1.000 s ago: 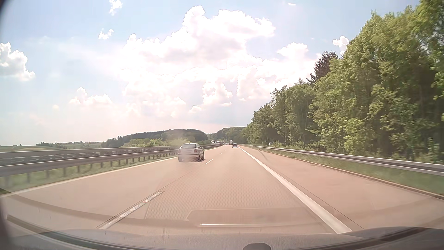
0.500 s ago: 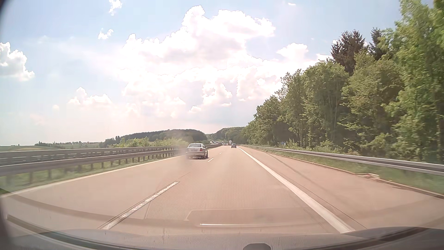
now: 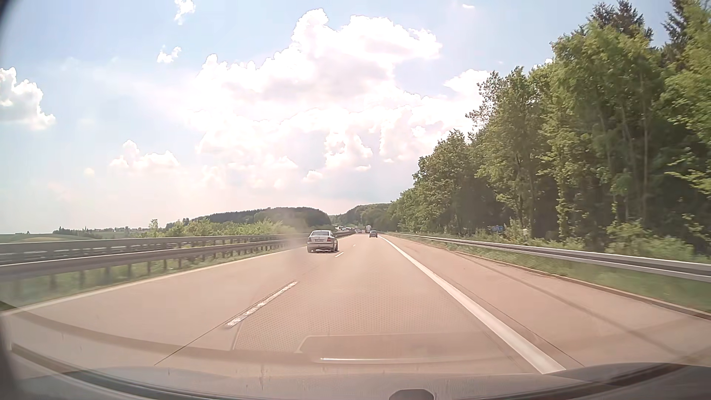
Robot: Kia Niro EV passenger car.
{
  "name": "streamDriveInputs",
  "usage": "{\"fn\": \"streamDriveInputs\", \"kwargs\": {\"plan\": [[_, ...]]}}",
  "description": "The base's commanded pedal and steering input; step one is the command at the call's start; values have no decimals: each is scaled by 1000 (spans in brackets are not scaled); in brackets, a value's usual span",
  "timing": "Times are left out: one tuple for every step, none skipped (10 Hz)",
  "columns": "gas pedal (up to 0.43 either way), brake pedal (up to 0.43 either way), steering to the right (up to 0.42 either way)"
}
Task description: Follow the waypoints while adhering to traffic rules and regulations
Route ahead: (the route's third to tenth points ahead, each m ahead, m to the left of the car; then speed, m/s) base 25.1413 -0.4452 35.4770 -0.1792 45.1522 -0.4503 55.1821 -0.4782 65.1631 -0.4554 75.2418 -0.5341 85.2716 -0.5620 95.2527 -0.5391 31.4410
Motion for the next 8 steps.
{"fn": "streamDriveInputs", "kwargs": {"plan": [[197,0,-3],[209,0,-3],[209,0,-3],[209,0,-4],[209,0,-4],[209,0,-4],[209,0,-4],[209,0,-4]]}}
